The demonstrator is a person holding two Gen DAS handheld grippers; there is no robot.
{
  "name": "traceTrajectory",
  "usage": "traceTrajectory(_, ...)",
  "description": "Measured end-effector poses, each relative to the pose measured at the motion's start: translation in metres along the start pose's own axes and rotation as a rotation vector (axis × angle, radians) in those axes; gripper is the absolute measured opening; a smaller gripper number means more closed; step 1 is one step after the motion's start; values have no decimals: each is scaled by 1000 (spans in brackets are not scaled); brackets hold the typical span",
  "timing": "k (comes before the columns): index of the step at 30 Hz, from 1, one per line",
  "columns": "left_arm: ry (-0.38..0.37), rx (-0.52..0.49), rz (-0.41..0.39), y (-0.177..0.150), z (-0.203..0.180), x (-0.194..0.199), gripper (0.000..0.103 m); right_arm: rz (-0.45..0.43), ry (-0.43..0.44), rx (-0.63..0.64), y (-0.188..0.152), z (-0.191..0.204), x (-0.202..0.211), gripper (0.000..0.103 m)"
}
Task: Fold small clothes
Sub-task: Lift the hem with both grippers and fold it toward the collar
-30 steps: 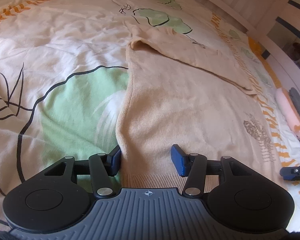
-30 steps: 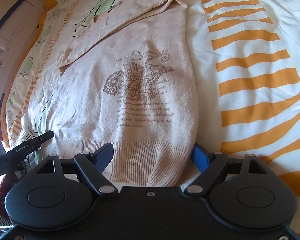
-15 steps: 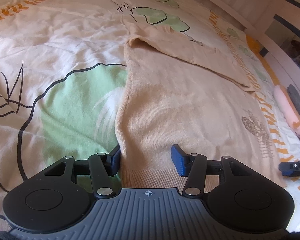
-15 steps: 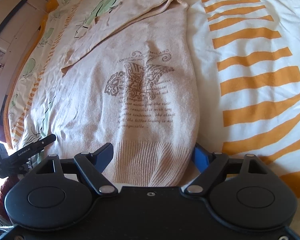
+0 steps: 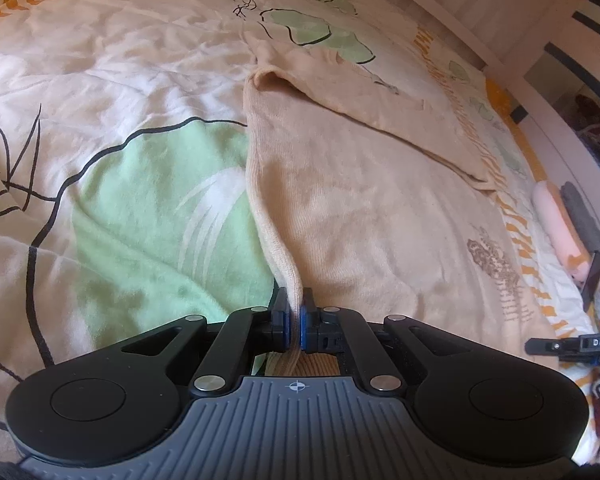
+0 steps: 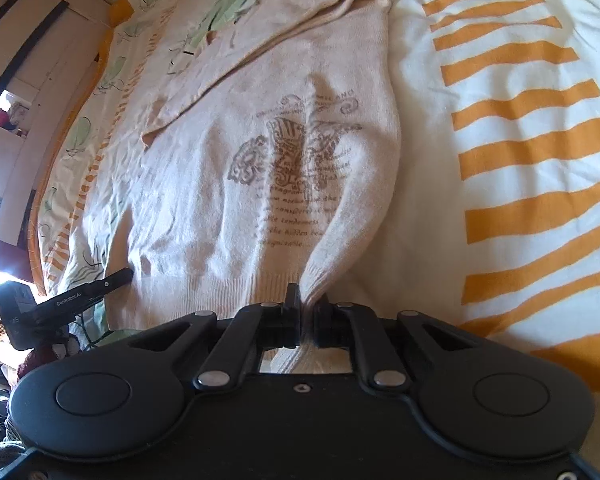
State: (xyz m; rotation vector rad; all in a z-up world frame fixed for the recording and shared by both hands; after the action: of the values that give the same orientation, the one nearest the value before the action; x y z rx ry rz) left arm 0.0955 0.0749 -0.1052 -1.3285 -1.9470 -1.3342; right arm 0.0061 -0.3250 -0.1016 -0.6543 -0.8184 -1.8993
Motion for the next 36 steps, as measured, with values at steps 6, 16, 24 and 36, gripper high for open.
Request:
traceTrajectory(6,-88,74,-107,36,-4,24,4,-185,162,-83,23,-4,24,14)
traceTrajectory(16,-147,39,-270,120,-23,35,4,-358,258,-47,95,12,30,14)
traceTrajectory(24,-158,75,-307,174,-18,5,4,-424,246,-22,161,10,15,14)
traceTrajectory(36,-124,103,-299,229,-5,-50,4,-462,204,-82,239,-13,-35,14)
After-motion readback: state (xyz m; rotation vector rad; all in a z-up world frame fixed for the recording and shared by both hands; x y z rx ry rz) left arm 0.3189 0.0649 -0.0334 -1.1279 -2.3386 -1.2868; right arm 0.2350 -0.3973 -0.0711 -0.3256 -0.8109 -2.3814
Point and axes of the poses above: each gripper's, at about its wrist camera, not at the fingertips, and x roughly against the way its jaws point, z to its left, y to its top, the point moved 4 cm from there along -x, roughly the way its jaws point, and after that the axes turned 3 degrees about z, right-handed, at the moved point
